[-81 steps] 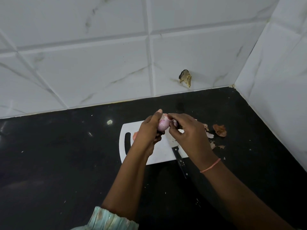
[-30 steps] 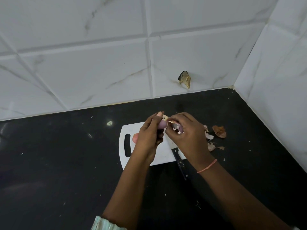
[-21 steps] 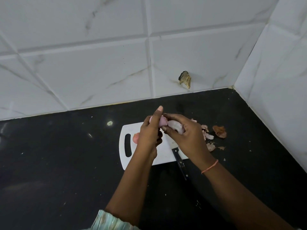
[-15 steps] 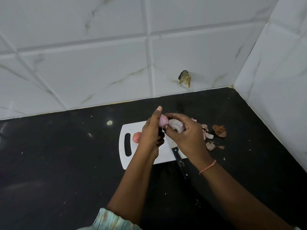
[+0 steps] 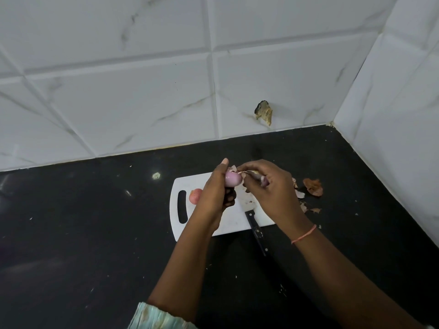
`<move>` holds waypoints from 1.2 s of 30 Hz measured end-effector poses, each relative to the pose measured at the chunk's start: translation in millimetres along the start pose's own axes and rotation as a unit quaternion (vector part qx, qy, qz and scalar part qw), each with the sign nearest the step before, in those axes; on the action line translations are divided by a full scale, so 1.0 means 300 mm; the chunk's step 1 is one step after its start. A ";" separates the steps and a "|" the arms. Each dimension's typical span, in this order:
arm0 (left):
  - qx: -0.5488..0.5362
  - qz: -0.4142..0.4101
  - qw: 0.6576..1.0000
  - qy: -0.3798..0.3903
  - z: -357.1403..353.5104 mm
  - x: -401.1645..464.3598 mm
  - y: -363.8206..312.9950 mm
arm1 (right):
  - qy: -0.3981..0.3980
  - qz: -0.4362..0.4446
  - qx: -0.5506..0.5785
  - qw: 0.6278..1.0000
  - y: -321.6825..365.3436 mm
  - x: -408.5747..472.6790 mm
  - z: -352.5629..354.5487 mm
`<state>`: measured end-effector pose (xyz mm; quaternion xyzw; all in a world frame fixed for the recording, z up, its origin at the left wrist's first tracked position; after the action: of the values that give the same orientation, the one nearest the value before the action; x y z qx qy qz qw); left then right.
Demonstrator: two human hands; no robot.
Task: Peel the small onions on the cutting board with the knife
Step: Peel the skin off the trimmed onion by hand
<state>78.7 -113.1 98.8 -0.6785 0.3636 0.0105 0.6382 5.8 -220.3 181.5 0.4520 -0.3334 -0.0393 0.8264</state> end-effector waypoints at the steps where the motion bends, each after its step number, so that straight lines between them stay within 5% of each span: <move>1: 0.006 -0.007 1.000 0.011 -0.005 0.006 -0.003 | 0.008 -0.007 0.010 1.000 -0.010 0.001 -0.002; 10: -0.015 -0.032 0.999 0.023 -0.029 -0.008 0.003 | -0.032 0.004 -0.041 0.999 -0.014 0.001 0.013; 14: -0.022 -0.049 0.997 0.049 -0.031 -0.008 -0.007 | -0.071 -0.085 0.028 0.993 -0.051 -0.005 0.033; 26: -0.128 -0.008 0.985 0.112 -0.050 0.000 -0.008 | -0.164 -0.315 0.315 0.880 -0.202 -0.056 0.043; 29: -0.138 0.034 0.984 0.108 -0.053 0.000 0.020 | -0.170 -0.296 0.243 0.908 -0.226 -0.050 0.088; 32: -0.149 0.047 0.983 0.095 -0.050 0.004 0.033 | -0.124 -0.251 0.017 0.960 -0.264 -0.046 0.144; 36: -0.161 0.033 0.982 0.094 -0.056 0.012 0.034 | -0.021 -0.224 -0.207 0.952 -0.364 -0.089 0.144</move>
<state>68.8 -128.7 91.5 -0.7580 0.4379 0.0259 0.4827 -14.4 -305.9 99.2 0.3333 -0.2254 -0.3006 0.8647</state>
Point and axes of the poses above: each hand's wrist, its own x-axis towards the middle knuckle, its own z-axis out of the back of the hand, y = z × x, the point moved 10 cm from there along x, towards the middle knuckle, and after that the axes turned 3 degrees about z, right-handed, at the moved point
